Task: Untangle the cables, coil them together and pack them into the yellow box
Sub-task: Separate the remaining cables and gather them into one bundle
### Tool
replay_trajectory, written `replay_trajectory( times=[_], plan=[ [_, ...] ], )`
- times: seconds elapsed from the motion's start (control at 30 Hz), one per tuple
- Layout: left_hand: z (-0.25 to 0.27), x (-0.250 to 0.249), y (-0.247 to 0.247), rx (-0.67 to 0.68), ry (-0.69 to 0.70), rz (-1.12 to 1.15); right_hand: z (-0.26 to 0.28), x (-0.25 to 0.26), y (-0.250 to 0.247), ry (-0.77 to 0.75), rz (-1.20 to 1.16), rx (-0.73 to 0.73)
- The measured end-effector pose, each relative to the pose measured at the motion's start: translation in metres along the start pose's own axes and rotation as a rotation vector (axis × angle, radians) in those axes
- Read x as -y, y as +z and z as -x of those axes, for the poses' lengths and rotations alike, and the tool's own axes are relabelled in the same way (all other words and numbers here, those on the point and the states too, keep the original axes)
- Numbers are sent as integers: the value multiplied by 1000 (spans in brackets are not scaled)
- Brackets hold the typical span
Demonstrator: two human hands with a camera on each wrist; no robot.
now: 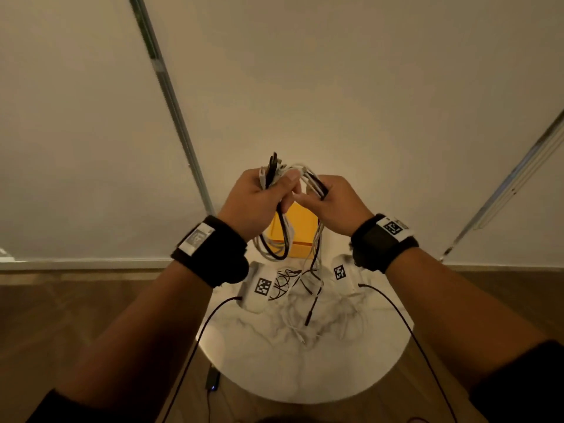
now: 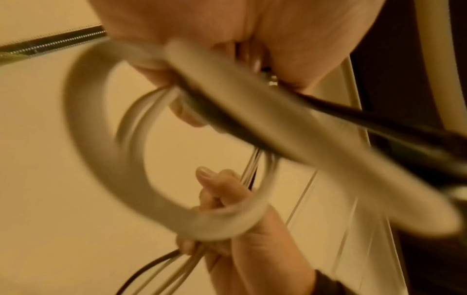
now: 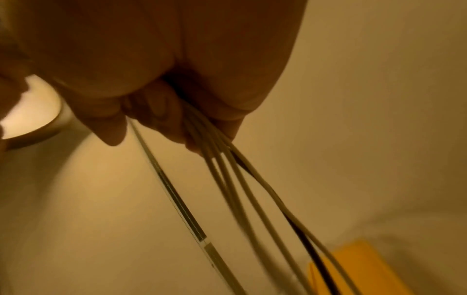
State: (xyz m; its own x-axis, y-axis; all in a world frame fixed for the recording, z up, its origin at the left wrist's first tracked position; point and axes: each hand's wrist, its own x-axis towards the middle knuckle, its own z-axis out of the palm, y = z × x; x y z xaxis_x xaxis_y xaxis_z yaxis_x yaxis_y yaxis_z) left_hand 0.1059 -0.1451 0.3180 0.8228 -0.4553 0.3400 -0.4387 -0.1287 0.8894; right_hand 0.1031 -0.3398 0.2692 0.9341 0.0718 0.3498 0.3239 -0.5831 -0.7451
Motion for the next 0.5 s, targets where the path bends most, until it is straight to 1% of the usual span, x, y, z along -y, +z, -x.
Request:
replay_trajectory(
  times=[0.07,0.1,0.17,0.2,0.27,0.33,0.4,0.5],
  plan=[
    [0,-1,3,-54,30,82,4,-13,8,45,-98,-28],
    [0,-1,1,-107,23,151,7,-23,10,64,-103,-21],
    [-4,-7,-9,-241,16,349,16,-48,11,128,-53,14],
    [-6,-14,-17,-302,27,453,22,-62,11,185,-13,33],
    [-12,-29,-37,-389,66,597,38,-92,11,296,83,82],
    [-16,-42,-57,-441,109,641,55,-119,10,366,122,95],
    [-17,-48,-67,-479,139,607,66,-139,9,436,141,82],
    [-16,-47,-61,-481,178,524,75,-159,6,518,230,80]
  ],
)
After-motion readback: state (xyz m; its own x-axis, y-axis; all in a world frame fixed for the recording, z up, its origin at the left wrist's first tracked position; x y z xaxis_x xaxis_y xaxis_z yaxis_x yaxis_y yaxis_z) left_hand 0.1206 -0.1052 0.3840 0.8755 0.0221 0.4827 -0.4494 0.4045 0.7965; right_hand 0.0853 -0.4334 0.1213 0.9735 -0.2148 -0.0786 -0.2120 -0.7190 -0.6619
